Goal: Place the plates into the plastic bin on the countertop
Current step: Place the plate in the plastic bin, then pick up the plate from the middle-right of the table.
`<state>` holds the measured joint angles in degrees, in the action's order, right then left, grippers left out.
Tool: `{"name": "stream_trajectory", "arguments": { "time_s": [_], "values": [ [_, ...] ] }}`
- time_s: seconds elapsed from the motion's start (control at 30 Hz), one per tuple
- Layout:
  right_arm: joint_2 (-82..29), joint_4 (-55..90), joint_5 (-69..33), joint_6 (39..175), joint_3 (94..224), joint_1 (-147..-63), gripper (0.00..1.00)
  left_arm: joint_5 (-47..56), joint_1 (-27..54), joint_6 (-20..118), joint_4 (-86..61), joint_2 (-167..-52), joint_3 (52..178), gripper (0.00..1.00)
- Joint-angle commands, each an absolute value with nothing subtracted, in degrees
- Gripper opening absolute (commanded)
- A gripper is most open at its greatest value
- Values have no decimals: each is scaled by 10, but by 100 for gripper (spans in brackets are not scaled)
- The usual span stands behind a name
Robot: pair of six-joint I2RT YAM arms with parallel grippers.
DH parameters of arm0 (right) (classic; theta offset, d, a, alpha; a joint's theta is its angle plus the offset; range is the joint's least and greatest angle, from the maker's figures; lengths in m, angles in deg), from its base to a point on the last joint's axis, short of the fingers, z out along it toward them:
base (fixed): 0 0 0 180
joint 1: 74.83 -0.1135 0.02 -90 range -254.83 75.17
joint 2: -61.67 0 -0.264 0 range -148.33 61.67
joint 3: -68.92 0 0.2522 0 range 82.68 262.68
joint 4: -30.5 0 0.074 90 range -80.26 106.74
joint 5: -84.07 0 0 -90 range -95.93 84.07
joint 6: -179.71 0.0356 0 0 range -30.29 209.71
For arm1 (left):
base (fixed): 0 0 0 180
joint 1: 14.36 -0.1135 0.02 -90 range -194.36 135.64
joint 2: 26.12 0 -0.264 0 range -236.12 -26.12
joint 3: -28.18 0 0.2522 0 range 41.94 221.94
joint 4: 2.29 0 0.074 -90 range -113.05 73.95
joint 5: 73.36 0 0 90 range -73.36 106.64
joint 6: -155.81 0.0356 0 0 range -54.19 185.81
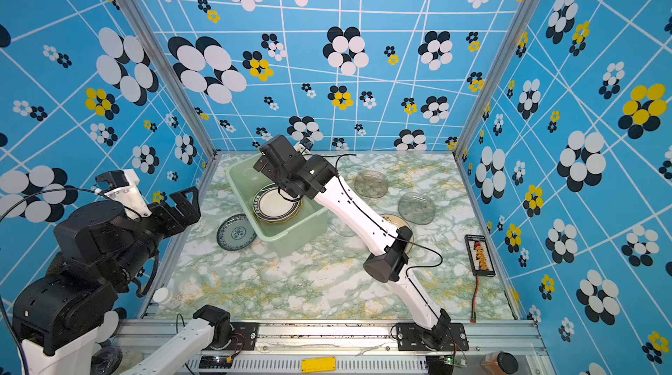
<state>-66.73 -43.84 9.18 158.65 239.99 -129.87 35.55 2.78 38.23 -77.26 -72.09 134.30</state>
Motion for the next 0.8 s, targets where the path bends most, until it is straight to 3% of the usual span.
{"name": "stream_trajectory", "arguments": {
  "time_s": [0.0,0.23,0.37,0.5,0.6,0.77],
  "values": [
    [-578,-516,170,1429,2407,-1297,100,314,22,396,-756,-733,1360,99],
    [-407,-502,231,1289,2233,-1297,99,181,23,385,-714,-746,1346,99],
    [-239,-350,263,1218,1995,-1296,99,101,26,388,-713,-762,1346,99],
    [-64,-198,266,1222,1752,-1276,99,91,57,398,-715,-772,1343,99],
    [6,-241,262,1263,1675,-1250,98,134,127,415,-719,-788,1340,99],
    [78,-329,255,1307,1619,-1211,95,283,337,453,-707,-859,1352,99]
  ]
}}
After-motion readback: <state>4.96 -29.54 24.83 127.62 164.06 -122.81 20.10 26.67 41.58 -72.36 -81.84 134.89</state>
